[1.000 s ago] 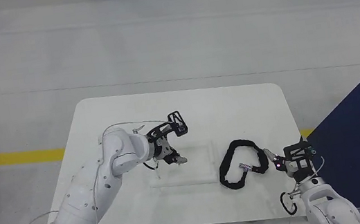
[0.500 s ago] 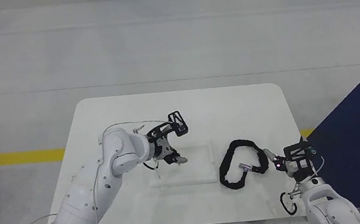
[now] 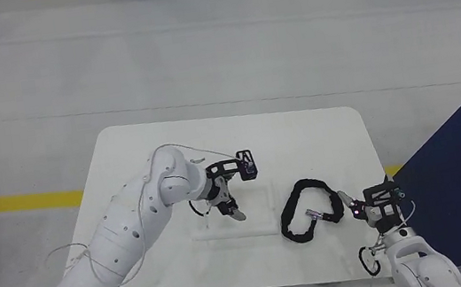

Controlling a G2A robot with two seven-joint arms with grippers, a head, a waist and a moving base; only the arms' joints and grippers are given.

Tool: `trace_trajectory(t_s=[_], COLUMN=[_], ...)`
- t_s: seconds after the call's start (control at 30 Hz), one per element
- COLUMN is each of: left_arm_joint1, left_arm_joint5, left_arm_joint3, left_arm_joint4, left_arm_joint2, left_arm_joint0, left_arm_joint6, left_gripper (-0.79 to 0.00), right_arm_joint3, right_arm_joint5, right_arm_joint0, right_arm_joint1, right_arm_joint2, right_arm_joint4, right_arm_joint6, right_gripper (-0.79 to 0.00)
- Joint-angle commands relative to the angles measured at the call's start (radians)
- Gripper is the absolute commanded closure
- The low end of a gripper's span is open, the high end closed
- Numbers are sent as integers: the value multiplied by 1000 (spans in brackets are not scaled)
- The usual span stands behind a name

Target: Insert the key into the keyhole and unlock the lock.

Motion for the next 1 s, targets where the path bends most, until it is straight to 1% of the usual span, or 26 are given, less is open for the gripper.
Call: trace_trajectory(t_s=[0.0, 0.03, 0.07, 0.1, 0.17, 0.23, 0.3, 0.4, 0.43, 0.47, 0.5, 0.53, 0.57, 0.83, 0.93, 0.97], left_arm_joint1=[-22, -31, -40, -50, -69, -86, -101, -124, -132, -140, -148, -157, -165, -219, -235, -239], left_arm_joint5=[5, 8, 13, 20, 30, 31, 24, 40, 43, 45, 52, 62, 74, 85, 81, 77], left_arm_joint3=[63, 89, 115, 140, 183, 220, 254, 300, 313, 326, 340, 354, 364, 435, 450, 455], left_arm_joint4=[-29, -38, -49, -61, -84, -112, -133, -136, -139, -138, -134, -129, -123, -59, -37, -31], left_arm_joint2=[51, 73, 95, 121, 179, 222, 252, 289, 298, 308, 319, 325, 328, 362, 371, 373], left_arm_joint0=[-33, -47, -59, -71, -95, -119, -137, -160, -164, -168, -173, -179, -183, -192, -192, -193], left_arm_joint6=[-3, -6, -11, -18, -28, -29, -23, -38, -41, -43, -50, -58, -54, -18, -5, -6], left_gripper=[-625, -616, -628, -597, -588, -646, -650, -597, -548, -480, -453, -446, -400, -351, -308, -274], right_arm_joint3=[0, 0, 0, 0, 0, 0, 0, 0, 0, 0, 0, 0, 0, 0, 0, 0], right_arm_joint5=[0, 0, 0, 0, 0, 0, 0, 0, 0, 0, 0, 0, 0, 0, 0, 0], right_arm_joint0=[0, 0, 0, 0, 0, 0, 0, 0, 0, 0, 0, 0, 0, 0, 0, 0], right_arm_joint1=[0, 0, 0, 0, 0, 0, 0, 0, 0, 0, 0, 0, 0, 0, 0, 0], right_arm_joint2=[0, 0, 0, 0, 0, 0, 0, 0, 0, 0, 0, 0, 0, 0, 0, 0], right_arm_joint4=[0, 0, 0, 0, 0, 0, 0, 0, 0, 0, 0, 0, 0, 0, 0, 0], right_arm_joint6=[0, 0, 0, 0, 0, 0, 0, 0, 0, 0, 0, 0, 0, 0, 0, 0], right_gripper=[-785, -785, -785, -785, -785, -785, -785, -785, -785, -785, -785, -785, -785, -785, -785, -785])
